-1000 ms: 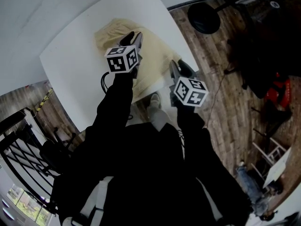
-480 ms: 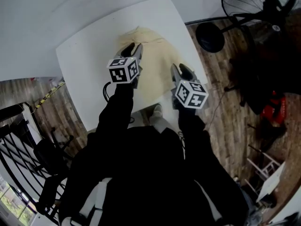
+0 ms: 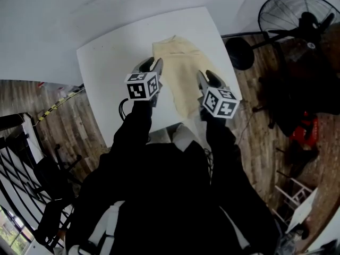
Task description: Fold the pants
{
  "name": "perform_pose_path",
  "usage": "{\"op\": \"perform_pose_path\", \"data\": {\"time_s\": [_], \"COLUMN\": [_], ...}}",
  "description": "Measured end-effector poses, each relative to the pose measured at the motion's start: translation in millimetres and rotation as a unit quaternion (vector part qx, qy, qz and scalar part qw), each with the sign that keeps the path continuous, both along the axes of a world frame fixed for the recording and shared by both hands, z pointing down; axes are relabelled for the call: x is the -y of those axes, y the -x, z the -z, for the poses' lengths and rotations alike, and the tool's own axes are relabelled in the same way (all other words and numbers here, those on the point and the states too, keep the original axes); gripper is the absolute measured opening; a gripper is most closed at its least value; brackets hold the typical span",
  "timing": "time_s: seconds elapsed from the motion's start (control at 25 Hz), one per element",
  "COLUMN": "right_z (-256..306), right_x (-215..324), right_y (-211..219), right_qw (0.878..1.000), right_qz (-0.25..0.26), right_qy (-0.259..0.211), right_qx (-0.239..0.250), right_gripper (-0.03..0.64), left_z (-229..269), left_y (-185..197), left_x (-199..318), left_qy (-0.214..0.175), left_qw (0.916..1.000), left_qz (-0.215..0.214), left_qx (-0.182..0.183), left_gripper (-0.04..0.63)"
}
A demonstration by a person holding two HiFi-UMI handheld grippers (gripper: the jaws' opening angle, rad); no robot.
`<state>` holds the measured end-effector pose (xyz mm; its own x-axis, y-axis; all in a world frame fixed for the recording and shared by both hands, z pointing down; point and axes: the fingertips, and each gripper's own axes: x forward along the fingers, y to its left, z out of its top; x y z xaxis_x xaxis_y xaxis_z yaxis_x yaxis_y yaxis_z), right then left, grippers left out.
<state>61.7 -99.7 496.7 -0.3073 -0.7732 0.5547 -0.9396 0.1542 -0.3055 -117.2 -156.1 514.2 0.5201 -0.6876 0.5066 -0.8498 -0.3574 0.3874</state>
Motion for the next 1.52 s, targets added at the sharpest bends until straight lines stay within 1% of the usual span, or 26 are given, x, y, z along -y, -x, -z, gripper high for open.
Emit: {"op": "perform_pose_path", "data": {"time_s": [0.16,0.36,0.52,0.68,0.92,1.16,1.32,1.52], "right_z": [-2,-14,-38,-55,-80,-105,-120,-136], "right_x": [15,44,75,107,138,165,179,190], "right_y": [14,14,5,2,1,8,11,25], "right_qw": [1.0,0.997,0.99,0.982,0.971,0.961,0.953,0.943], "right_qz": [0.022,0.073,0.125,0.172,0.217,0.245,0.264,0.293], "right_qy": [0.001,0.009,0.032,0.042,0.055,0.064,0.073,0.081], "right_qx": [-0.01,-0.029,-0.052,-0.073,-0.086,-0.109,-0.128,-0.135], "right_gripper": [0.121,0.121,0.121,0.121,0.121,0.121,0.121,0.121], "left_z": [-10,-29,-51,-66,-83,-100,-107,-117], "left_y": [15,17,15,12,8,11,15,13], "left_x": [-2,3,10,21,32,43,51,62], "left_qy": [0.009,0.03,0.056,0.068,0.081,0.094,0.1,0.112], "left_qw": [0.9999,0.9984,0.9949,0.9915,0.9874,0.9845,0.9827,0.9831], "left_qz": [0.011,0.046,0.082,0.108,0.132,0.141,0.149,0.139], "left_qx": [0.003,0.017,0.021,0.024,0.036,0.046,0.046,0.041], "left_gripper": [0.109,0.109,0.109,0.109,0.109,0.109,0.109,0.109]}}
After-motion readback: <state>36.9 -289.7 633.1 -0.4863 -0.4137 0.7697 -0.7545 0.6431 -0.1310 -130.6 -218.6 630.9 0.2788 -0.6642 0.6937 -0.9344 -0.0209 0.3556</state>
